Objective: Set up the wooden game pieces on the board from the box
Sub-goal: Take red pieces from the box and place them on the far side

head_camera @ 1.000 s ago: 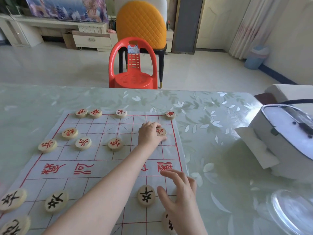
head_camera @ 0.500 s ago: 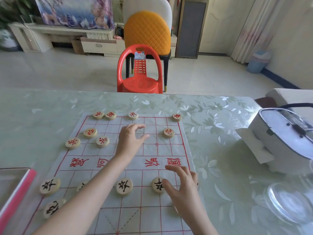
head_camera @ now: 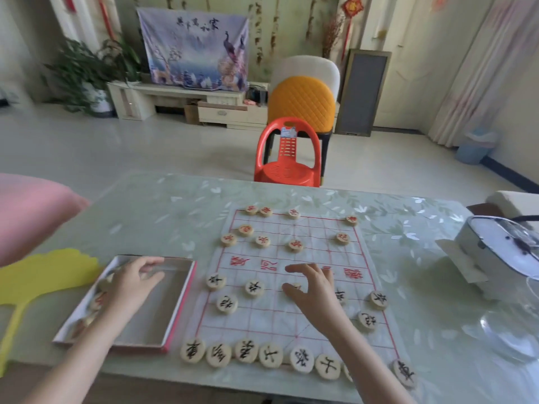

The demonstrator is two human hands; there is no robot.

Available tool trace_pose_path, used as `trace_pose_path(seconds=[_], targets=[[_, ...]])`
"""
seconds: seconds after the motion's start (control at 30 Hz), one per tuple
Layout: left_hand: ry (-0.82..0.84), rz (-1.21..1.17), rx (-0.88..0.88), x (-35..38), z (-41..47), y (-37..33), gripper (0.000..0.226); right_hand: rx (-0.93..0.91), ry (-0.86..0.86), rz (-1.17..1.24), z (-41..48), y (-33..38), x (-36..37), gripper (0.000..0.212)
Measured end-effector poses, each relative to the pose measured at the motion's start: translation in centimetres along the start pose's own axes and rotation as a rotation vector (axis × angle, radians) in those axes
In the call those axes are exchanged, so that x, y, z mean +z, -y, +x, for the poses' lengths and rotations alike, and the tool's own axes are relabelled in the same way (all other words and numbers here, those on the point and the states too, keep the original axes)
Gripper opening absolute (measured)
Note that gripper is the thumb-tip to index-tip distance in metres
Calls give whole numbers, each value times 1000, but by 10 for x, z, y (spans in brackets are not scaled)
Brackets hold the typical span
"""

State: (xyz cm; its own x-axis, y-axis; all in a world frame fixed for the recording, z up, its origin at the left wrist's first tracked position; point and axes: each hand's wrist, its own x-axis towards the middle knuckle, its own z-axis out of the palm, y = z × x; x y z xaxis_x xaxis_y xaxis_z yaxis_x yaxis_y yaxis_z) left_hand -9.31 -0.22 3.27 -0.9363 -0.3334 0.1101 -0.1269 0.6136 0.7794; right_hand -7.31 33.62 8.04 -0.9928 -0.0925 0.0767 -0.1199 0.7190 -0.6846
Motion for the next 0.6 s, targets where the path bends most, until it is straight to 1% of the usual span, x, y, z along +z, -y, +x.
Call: trace_pose_path(seconds=[0.1,0.17,0.27,0.33,0.5,0.6], targets=[[-3,-8,-149,-42,-23,45,23,-46,62,1,-4,34,28,34],[-22,11,-198,-61,-39,64,19,-63,110,2,-5,55,50,34],[3,123,-227,-79,-55,84,25,-92,200,-22,-3,83,87,36],[26,175,-220,-85,-60,95,27,-119,256,-52,-1,100,110,37],[37,284,-132,-84,-60,102,29,-160,414,-90,14,133,164,44],[62,341,-146,-81,-57,106,33,-180,494,-85,22,151,197,48]])
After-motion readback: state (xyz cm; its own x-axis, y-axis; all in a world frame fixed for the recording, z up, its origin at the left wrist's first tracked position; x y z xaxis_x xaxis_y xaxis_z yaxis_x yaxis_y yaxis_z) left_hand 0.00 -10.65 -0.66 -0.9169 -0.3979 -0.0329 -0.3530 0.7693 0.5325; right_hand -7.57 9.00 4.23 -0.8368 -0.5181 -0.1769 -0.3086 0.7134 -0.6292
